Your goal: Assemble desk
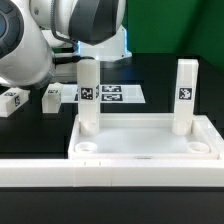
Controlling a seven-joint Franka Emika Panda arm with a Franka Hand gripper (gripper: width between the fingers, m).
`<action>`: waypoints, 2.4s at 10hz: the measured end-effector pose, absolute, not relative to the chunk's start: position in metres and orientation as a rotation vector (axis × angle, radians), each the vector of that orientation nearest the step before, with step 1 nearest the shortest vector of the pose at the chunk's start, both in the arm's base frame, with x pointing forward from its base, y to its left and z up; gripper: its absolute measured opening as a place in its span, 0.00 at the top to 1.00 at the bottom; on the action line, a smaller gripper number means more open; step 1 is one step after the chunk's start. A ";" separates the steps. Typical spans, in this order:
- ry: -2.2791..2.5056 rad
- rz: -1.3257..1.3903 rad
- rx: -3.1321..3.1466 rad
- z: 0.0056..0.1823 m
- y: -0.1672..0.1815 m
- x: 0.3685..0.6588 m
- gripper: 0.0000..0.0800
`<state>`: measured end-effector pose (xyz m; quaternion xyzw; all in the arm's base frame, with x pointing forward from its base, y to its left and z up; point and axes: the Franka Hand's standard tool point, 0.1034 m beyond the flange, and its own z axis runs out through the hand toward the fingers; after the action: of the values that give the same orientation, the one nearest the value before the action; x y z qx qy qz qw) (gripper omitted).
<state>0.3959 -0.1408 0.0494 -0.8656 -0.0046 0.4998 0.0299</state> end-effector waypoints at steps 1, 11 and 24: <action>-0.015 1.541 -2.669 0.049 -0.141 0.396 0.19; 0.028 1.556 -2.669 0.035 -0.144 0.377 0.19; 0.000 1.547 -2.676 0.025 -0.138 0.376 0.19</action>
Offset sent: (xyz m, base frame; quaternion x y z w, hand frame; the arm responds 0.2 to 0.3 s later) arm 0.0000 0.0000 0.0000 0.0000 0.0000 0.0000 1.0000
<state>0.3765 -0.1383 0.0248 -0.8655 -0.0001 0.5003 0.0251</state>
